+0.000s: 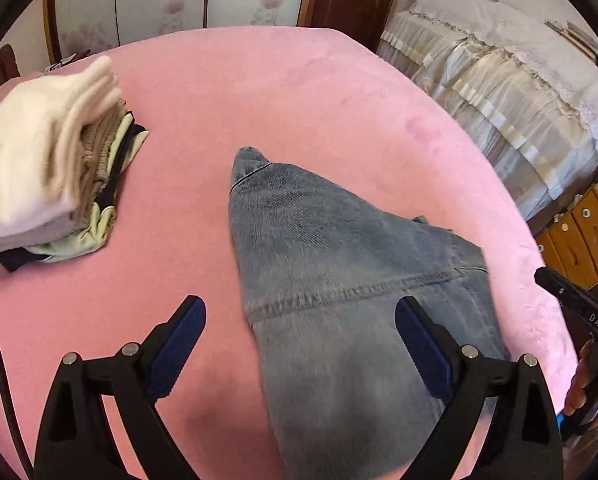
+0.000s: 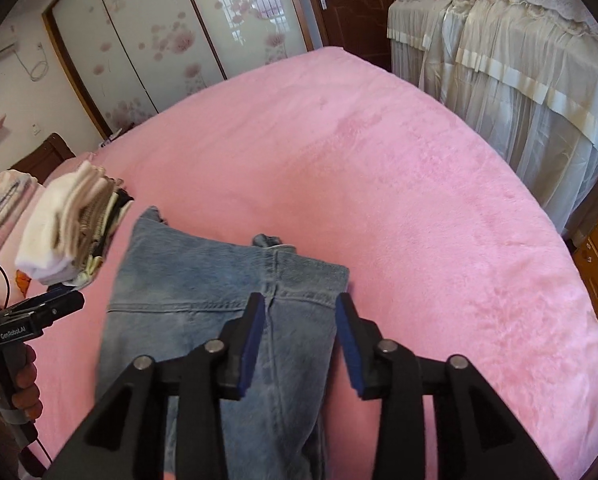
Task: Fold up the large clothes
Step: 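Position both open grippers at the folded jacket's edge, then grasp the folded jacket end with the left gripper while the right gripper grasps beside it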
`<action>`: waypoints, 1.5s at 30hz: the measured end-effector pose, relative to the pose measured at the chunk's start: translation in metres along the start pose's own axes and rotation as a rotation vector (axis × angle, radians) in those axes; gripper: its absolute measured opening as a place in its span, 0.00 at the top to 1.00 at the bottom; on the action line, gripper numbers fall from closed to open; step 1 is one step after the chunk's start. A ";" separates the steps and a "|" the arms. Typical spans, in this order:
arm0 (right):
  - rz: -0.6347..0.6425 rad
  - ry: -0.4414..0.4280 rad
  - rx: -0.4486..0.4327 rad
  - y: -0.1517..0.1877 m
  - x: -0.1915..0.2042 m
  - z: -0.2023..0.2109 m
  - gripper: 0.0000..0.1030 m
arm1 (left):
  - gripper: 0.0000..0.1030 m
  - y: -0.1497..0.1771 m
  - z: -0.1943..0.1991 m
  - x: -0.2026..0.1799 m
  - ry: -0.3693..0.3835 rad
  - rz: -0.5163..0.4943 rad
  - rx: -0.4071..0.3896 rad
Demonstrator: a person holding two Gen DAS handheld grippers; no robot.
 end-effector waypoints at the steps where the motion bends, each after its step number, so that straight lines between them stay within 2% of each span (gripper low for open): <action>1: 0.004 -0.003 -0.004 0.000 0.002 0.008 0.57 | 0.05 0.001 0.010 -0.001 0.009 0.007 0.000; 3: 0.029 0.005 -0.019 0.004 0.007 0.029 0.53 | 0.02 0.007 0.034 -0.003 0.025 0.017 -0.010; 7: 0.125 0.027 -0.051 0.012 0.021 0.065 0.52 | 0.02 0.017 0.075 -0.011 0.044 0.008 -0.050; 11: 0.209 0.066 -0.106 0.013 0.035 0.103 0.40 | 0.02 0.025 0.112 -0.019 0.058 0.006 -0.084; 12: 0.228 0.083 -0.120 0.013 0.037 0.110 0.36 | 0.02 0.025 0.119 -0.020 0.052 0.007 -0.093; 14: 0.287 0.108 -0.148 0.011 0.045 0.127 0.35 | 0.02 0.027 0.135 -0.026 0.021 -0.014 -0.119; 17: 0.314 0.101 -0.157 0.010 0.050 0.144 0.34 | 0.02 0.029 0.157 -0.033 -0.019 -0.060 -0.191; 19: 0.309 0.087 -0.147 0.010 0.053 0.149 0.31 | 0.02 0.032 0.165 -0.039 0.010 -0.083 -0.198; 20: 0.306 0.083 -0.150 0.010 0.053 0.152 0.25 | 0.02 0.035 0.165 -0.042 0.031 -0.094 -0.184; 21: 0.295 0.069 -0.152 0.010 0.053 0.153 0.18 | 0.02 0.037 0.164 -0.044 0.044 -0.101 -0.170; 23: 0.276 0.037 -0.140 0.012 0.050 0.150 0.14 | 0.02 0.045 0.155 -0.045 0.060 -0.115 -0.130; 27: 0.198 0.009 -0.026 0.021 0.030 0.115 0.14 | 0.02 0.063 0.125 -0.037 0.080 -0.090 -0.037; 31: 0.084 -0.036 0.082 0.038 0.004 0.081 0.14 | 0.02 0.077 0.091 -0.023 0.178 0.002 0.016; 33: 0.028 -0.057 0.120 0.047 -0.008 0.065 0.14 | 0.02 0.084 0.072 -0.016 0.203 0.034 0.057; 38: -0.049 -0.102 0.182 0.068 -0.020 0.033 0.14 | 0.02 0.100 0.024 -0.004 0.259 0.129 0.176; 42: -0.069 -0.133 0.205 0.076 -0.023 0.010 0.14 | 0.02 0.107 -0.005 0.001 0.236 0.143 0.213; 45: -0.066 -0.157 0.229 0.077 -0.021 -0.008 0.14 | 0.02 0.109 -0.023 -0.001 0.256 0.149 0.238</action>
Point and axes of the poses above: each gripper's, at about its wrist camera, not at the fingertips, and z roughly against the way its jaws point, x to its left, y to its underside, the point moved 6 cm from there along -z, roughly the way its jaws point, and after that the axes turned 7 degrees about -x, right-handed, at the moved point
